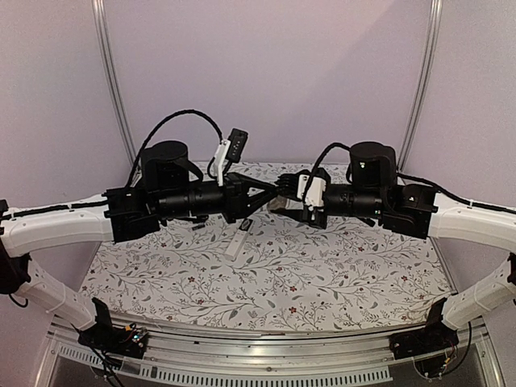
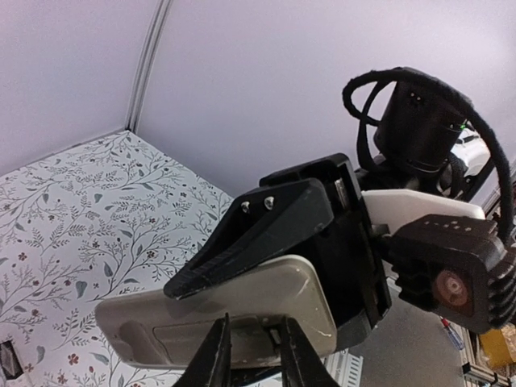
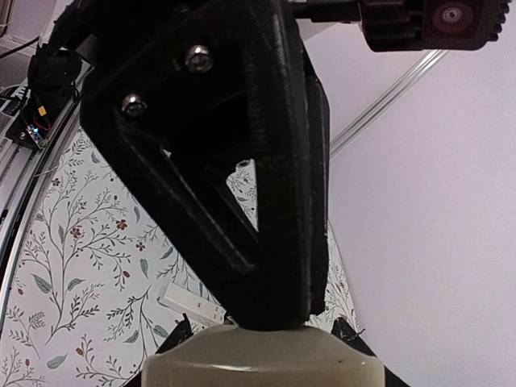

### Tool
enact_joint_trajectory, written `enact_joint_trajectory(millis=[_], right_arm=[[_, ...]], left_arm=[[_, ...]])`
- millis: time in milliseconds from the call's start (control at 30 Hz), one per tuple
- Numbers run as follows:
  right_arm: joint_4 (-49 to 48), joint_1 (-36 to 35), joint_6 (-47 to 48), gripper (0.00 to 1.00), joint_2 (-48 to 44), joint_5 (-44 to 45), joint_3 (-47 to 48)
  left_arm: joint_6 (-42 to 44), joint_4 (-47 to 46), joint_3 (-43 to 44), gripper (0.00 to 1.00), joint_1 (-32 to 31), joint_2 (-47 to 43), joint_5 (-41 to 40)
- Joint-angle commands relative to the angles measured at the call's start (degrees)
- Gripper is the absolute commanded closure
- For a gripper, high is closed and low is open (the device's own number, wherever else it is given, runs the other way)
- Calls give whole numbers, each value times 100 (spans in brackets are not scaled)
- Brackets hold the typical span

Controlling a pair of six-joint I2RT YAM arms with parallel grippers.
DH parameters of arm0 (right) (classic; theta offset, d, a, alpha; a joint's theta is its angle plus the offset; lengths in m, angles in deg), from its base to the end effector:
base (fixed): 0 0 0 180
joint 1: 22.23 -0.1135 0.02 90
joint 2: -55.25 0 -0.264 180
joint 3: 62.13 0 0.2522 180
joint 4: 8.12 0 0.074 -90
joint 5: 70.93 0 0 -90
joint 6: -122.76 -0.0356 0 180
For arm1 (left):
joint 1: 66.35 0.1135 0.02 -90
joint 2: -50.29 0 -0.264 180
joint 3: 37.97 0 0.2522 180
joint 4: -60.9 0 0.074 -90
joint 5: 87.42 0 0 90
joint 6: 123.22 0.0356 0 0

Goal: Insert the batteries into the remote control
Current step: Remove the battery cover from the remote control.

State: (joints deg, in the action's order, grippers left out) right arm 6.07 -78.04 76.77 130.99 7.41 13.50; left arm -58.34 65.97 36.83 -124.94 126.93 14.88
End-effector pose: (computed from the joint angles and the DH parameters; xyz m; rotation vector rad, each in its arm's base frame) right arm 0.1697 0.2627 0.3420 -1.4869 1.0627 0.3306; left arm 0.1598 -0.2763 0.3492 0.7019 1.7210 -1.2425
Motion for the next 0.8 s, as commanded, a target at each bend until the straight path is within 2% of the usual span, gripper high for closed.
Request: enact_joint_trajectory(millis=[0, 167, 367, 767], right_arm=[[-261, 0, -131, 93, -42, -42, 148], [-337, 0, -182, 94, -99, -166, 207], [-234, 0, -143, 94, -215, -239, 124], [-51, 9, -492, 94, -184, 346, -622]], left_arm=[[21, 118, 134, 78, 19, 218, 285], [-7, 486, 201, 83, 111, 352, 19], [-32, 788, 40, 83, 367, 134, -604], [-193, -189, -652, 80, 614, 323, 73]])
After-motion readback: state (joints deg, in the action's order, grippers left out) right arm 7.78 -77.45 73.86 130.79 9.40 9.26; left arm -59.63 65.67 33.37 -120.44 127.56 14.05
